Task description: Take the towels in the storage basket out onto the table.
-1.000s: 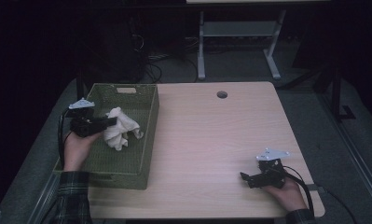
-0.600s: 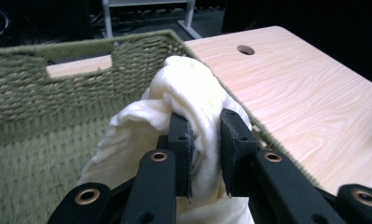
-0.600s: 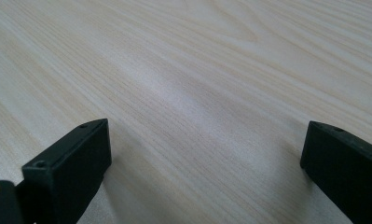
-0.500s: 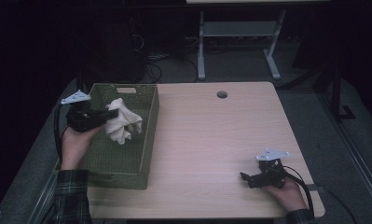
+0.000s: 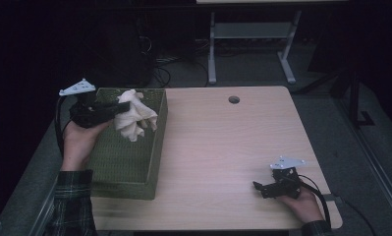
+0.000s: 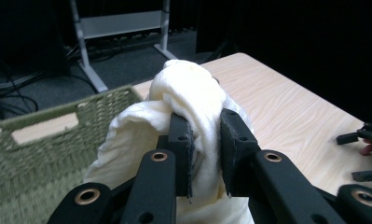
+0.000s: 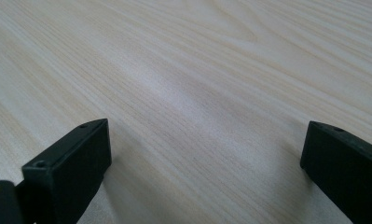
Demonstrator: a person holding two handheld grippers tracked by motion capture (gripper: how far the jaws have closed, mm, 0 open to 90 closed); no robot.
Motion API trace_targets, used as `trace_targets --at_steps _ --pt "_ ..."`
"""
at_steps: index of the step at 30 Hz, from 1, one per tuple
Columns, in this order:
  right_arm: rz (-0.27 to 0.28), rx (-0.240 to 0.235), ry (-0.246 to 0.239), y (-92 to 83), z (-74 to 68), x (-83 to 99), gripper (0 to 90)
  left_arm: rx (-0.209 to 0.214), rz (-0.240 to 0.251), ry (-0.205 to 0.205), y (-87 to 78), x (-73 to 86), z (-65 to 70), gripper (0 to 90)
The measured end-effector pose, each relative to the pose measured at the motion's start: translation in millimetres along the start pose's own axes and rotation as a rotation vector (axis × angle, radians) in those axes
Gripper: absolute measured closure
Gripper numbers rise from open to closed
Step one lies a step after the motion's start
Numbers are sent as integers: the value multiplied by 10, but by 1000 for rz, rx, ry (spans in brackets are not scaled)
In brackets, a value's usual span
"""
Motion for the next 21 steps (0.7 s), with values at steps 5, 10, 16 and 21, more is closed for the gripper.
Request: trace_targets --at_steps 5,10,16,21 --pt "0 0 0 0 0 0 13 6 17 16 -4 -81 98 758" --pt "0 0 0 0 0 0 13 32 33 42 25 -183 284 758" --pt "0 0 0 0 0 0 13 76 48 73 75 -289 499 758" --pt "0 0 0 0 0 0 13 120 48 110 194 -387 742 758"
Point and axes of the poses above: each handheld gripper's, and its own axes: y roughly forward along the jaws, x roughly out of its underside, z roughly to its right, the point moved 7 cm from there along y, roughly forward along the jaws, and after that the axes turned 9 degrees about -z, right-handed, at the moved point
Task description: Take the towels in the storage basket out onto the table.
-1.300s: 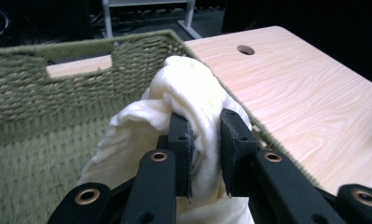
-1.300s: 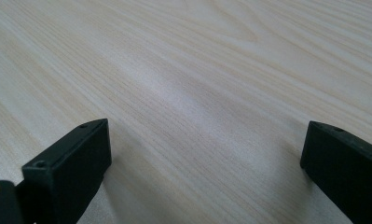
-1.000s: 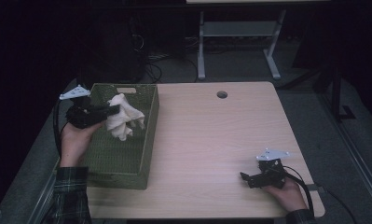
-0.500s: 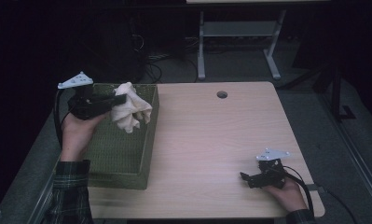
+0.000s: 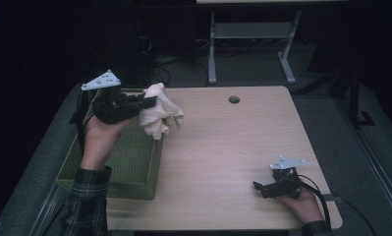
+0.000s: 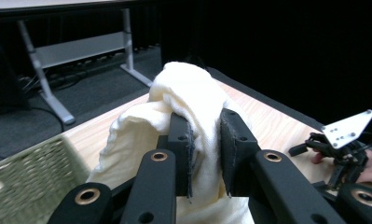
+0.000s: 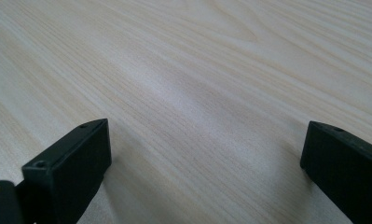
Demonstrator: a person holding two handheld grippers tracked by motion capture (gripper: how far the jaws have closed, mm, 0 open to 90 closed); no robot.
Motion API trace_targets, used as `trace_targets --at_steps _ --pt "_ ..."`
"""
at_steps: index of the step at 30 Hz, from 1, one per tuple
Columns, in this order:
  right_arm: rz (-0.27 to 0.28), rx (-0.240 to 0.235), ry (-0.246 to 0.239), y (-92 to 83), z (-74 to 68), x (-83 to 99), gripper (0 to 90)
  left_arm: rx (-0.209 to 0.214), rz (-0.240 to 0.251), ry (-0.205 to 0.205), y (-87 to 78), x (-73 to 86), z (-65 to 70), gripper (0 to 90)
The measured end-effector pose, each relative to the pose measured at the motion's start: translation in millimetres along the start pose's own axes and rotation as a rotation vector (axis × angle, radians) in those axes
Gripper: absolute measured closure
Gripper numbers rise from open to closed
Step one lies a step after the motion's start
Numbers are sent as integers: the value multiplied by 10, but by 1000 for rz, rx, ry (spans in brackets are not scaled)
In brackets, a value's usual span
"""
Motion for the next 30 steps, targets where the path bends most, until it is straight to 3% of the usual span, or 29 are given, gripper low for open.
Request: trace_targets --at_steps 12,22,27,30 --pt "0 0 -1 0 0 0 13 75 -16 24 420 -62 377 758" --pt "-1 0 0 -1 0 1 13 92 -54 20 837 76 655 757" --pt "0 -1 1 0 -1 0 13 53 -85 9 1019 210 708 758" --pt "0 -1 1 -1 -1 0 13 56 -96 -1 1149 314 754 757"
Point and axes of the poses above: each handheld gripper's, and its own axes: y roughly forward along the jaws, x roughly out of its underside, z roughly to its right, the point moved 7 cm from there along y, roughly forward along the jaws, and after that the axes turned 9 degrees about -z, right-handed, at the moved point
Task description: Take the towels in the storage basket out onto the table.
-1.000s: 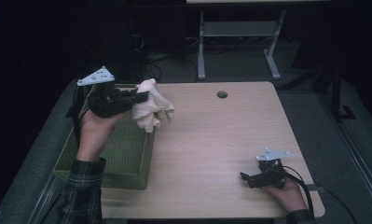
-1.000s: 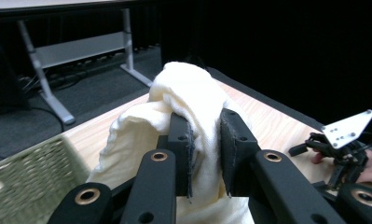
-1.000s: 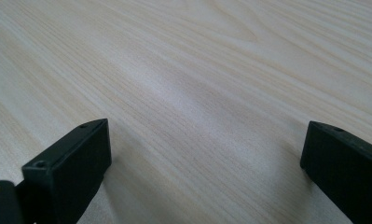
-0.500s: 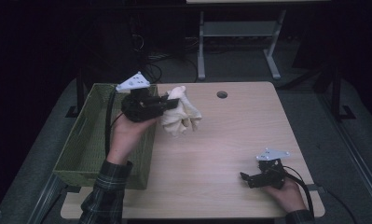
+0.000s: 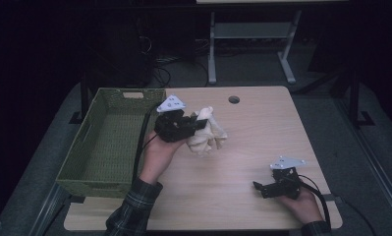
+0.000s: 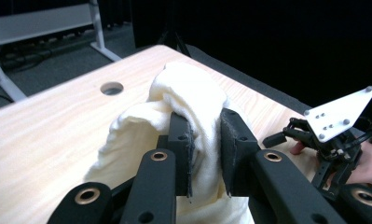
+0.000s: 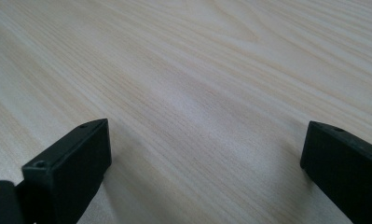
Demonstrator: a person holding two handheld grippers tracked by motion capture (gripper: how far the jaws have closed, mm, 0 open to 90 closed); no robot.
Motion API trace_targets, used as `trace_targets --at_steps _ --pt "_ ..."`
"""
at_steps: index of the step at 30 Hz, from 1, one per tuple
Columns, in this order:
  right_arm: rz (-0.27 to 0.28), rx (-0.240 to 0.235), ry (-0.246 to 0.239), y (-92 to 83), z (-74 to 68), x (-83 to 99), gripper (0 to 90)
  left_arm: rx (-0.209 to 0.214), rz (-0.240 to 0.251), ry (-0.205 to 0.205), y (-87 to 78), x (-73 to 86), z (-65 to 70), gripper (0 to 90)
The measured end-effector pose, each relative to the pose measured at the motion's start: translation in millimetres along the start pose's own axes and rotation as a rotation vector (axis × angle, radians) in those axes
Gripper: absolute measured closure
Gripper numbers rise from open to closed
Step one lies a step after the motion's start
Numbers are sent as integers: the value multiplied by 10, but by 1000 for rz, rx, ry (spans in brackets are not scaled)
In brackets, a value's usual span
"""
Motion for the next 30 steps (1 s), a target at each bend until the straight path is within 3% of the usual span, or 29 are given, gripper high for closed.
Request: trace_targets --at_steps 11,17,20,26,30 --pt "0 0 0 0 -1 0 13 -2 -57 1 502 231 132 756" --pt "0 0 -1 0 0 0 13 14 -105 -30 850 463 132 752" --pt "0 0 -1 0 1 1 13 36 -150 -40 1088 665 153 751" --pt "0 1 -2 0 1 1 13 49 -197 -15 1271 823 180 725" --pt "0 1 -2 0 1 0 13 65 -208 0 1313 851 188 605"
Point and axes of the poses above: each handheld gripper's, and its own axes: y roughly forward along the jaws, x roughly out of its underside, z roughly to its right, the point moved 7 cm from there along y, roughly forward along the jaws, and after that the axes turned 9 degrees about -z, right-handed, at the moved point
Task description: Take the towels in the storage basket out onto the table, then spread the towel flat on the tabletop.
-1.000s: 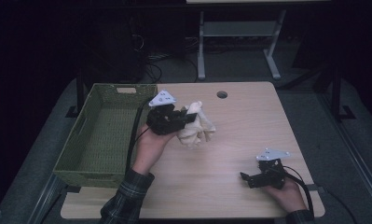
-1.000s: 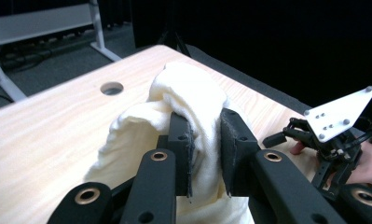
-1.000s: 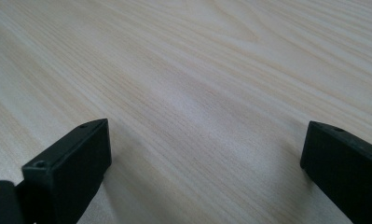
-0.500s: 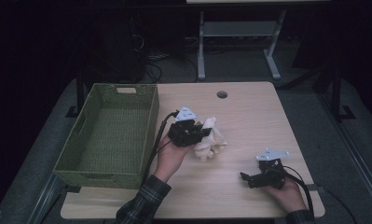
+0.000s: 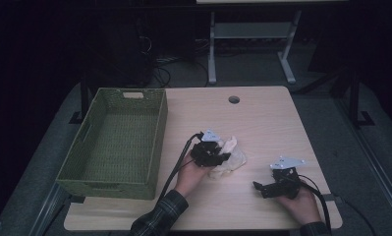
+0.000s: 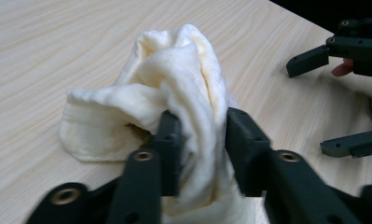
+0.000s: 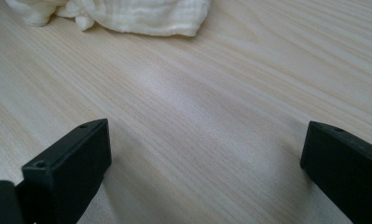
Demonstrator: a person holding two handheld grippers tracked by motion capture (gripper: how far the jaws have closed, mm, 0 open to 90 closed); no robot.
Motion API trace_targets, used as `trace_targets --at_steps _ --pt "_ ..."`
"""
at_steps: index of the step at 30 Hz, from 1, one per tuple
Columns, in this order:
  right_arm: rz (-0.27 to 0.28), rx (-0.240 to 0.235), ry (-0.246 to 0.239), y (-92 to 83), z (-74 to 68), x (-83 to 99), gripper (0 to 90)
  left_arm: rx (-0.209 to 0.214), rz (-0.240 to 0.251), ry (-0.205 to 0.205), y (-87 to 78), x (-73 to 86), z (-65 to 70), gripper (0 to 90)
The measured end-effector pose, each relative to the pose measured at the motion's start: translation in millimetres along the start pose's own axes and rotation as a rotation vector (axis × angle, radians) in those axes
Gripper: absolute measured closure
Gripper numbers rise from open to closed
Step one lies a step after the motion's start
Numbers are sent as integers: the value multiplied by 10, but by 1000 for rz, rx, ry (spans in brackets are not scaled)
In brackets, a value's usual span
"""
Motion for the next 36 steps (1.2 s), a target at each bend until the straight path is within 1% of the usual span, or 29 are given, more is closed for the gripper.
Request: trace_targets --at_steps 1,2,3,4,5,6,7,8,9,10,11,12,14,15,17,18,19,21,22,23,24,25,26,28,30,31,33,34,36 --pt "0 -1 -1 0 0 0 13 -4 -1 8 -7 -3 5 530" --pt "0 -1 -1 0 0 0 13 -9 0 16 -21 -7 9 530" --pt "0 -3 -2 0 0 -1 13 -7 0 27 -43 -12 19 488" --pt "-1 -3 -2 2 -1 -2 13 -10 -5 46 -84 -12 34 404" --pt "-1 -3 -2 2 -1 -2 13 -10 -5 46 -84 -12 34 376" --pt "0 -2 -2 2 0 -3 13 -12 -6 58 -122 -8 45 376" --pt "1 -1 -3 2 1 -3 15 -13 -5 60 -148 -4 51 345" --pt "-2 0 0 -1 -1 -2 17 -12 -10 70 -200 12 48 330" --pt "-11 3 10 -4 -3 -5 16 -11 -5 68 -272 39 46 297" --pt "-25 5 14 -6 -3 -9 16 -13 4 62 -309 54 47 290" --pt "-25 5 14 -6 -3 -9 16 -13 4 62 -309 54 47 280" --pt "-58 8 6 -14 -6 -18 17 -19 12 66 -381 107 43 278" --pt "-62 9 10 -16 -9 -18 23 -24 9 72 -409 142 38 275" --pt "-63 3 0 -22 -19 -20 53 -29 13 69 -433 181 40 267" --pt "-47 -5 0 -49 -34 -44 79 -34 17 66 -468 244 45 258" --pt "-40 -14 3 -60 -43 -60 104 -35 16 64 -485 279 49 253" --pt "-29 -19 -6 -72 -50 -79 142 -37 20 63 -499 312 52 251" --pt "-8 -39 -5 -102 -82 -120 174 -36 28 52 -519 367 71 248" --pt "4 -61 -16 -114 -104 -148 226 -36 25 53 -530 397 79 245" --pt "20 -78 -25 -134 -134 -181 251 -41 26 55 -538 423 88 244" --pt "48 -101 -51 -169 -190 -271 297 -40 17 59 -553 475 104 241" --pt "48 -101 -51 -169 -190 -271 297 -40 17 59 -553 475 104 240" --pt "56 -107 -61 -181 -208 -308 328 -36 20 49 -552 498 122 240" --pt "85 -134 -80 -206 -270 -426 391 -37 10 53 -554 557 141 239" --pt "98 -158 -92 -204 -315 -525 453 -38 -2 57 -554 602 144 239" --pt "106 -170 -105 -194 -359 -618 504 -35 1 47 -551 634 157 238" --pt "110 -177 -116 -190 -374 -654 521 -38 -2 46 -555 650 163 238" --pt "122 -194 -133 -178 -432 -755 560 -42 -5 50 -564 669 165 235" --pt "121 -201 -140 -172 -456 -785 566 -46 -4 50 -570 678 161 234"
Point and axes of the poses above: each handheld gripper's, and its own axes: y roughly forward along the jaws, x roughly out of its underside, z roughly to its right, the point moved 7 cm from there along y, roughly forward along the jaws, and after that the axes turned 9 degrees about -z, right-handed, at the moved point
